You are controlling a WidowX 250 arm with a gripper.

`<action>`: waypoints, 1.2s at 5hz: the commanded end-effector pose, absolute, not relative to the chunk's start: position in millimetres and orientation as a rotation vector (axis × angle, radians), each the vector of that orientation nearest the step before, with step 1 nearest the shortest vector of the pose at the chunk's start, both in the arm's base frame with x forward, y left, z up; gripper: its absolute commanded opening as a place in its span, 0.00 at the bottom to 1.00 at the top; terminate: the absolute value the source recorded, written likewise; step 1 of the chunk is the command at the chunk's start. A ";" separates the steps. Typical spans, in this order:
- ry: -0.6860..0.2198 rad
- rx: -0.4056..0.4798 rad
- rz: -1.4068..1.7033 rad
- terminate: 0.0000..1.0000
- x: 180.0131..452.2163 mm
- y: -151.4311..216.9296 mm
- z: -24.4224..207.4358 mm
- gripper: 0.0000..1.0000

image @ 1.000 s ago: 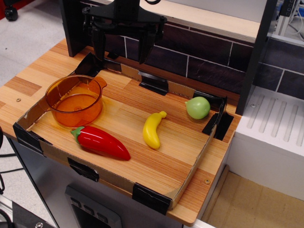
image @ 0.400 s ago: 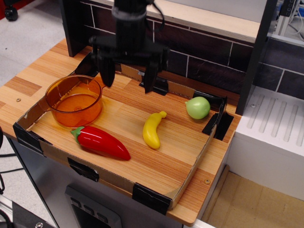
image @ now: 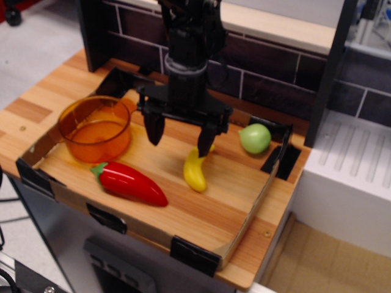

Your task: Put banana in pot

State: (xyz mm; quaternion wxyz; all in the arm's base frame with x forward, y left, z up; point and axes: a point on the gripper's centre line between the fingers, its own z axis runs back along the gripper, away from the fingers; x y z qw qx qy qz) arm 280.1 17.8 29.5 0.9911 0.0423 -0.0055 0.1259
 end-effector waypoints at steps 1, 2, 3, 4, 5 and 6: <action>0.002 0.089 0.257 0.00 288.6 15.3 20.1 1.00; 0.011 0.091 0.255 0.00 289.3 16.7 13.6 1.00; 0.011 0.081 0.250 0.00 290.9 16.3 12.2 1.00; 0.007 0.059 0.259 0.00 291.2 17.7 16.2 0.00; -0.029 0.036 0.294 0.00 292.9 19.2 33.0 0.00; -0.040 0.003 0.337 0.00 298.5 24.1 56.0 0.00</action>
